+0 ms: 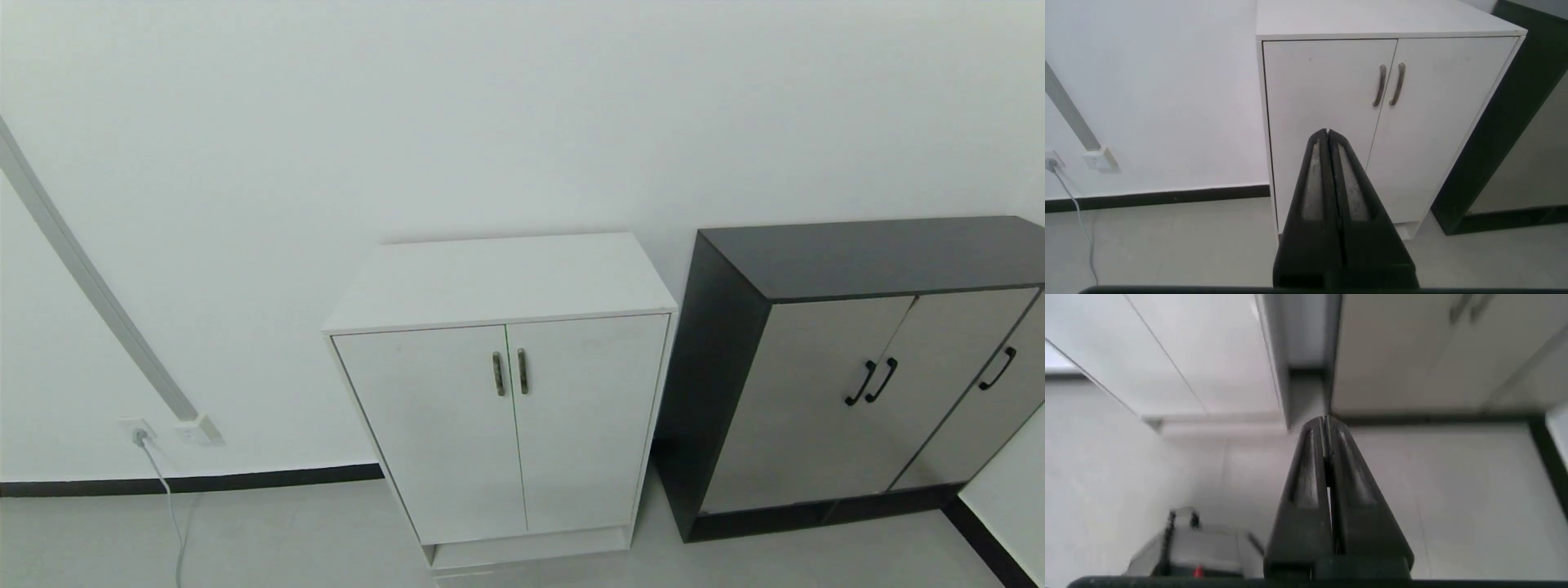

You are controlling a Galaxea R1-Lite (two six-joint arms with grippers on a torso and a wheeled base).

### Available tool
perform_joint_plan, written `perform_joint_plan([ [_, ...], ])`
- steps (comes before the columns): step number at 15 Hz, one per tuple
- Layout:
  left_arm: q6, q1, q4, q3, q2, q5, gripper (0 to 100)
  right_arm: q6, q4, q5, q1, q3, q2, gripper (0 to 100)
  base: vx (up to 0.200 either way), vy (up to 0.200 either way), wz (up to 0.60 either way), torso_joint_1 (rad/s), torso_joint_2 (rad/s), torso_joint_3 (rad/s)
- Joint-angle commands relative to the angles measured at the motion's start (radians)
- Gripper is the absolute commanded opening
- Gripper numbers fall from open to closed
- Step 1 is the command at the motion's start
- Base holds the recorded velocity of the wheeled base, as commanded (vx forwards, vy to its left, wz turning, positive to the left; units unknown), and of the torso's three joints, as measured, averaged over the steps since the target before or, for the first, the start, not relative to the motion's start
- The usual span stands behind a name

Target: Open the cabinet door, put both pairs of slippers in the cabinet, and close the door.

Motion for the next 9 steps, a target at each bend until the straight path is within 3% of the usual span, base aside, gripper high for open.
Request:
perform_joint_plan([
  [1,0.0,0.001,0.0,0.0,0.001,0.0,0,-0.001,0.009,0.005,0.001,0.014,-0.093,0,0.0,0.0,0.0,0.0,0.0,0.0],
  [5,0.0,0.001,0.0,0.0,0.001,0.0,0,0.003,0.088,-0.002,0.012,0.026,-0.164,0,0.0,0.0,0.0,0.0,0.0,0.0],
  [6,0.0,0.001,0.0,0.0,0.001,0.0,0,0.006,0.088,-0.01,-0.002,0.026,-0.168,0,0.0,0.0,0.0,0.0,0.0,0.0],
  [7,0.0,0.001,0.0,0.0,0.001,0.0,0,0.003,0.088,-0.028,-0.077,0.026,-0.208,0,0.0,0.0,0.0,0.0,0.0,0.0],
  [9,0.0,0.001,0.0,0.0,0.001,0.0,0,0.005,0.088,-0.028,-0.09,0.026,-0.299,0,0.0,0.0,0.0,0.0,0.0,0.0],
])
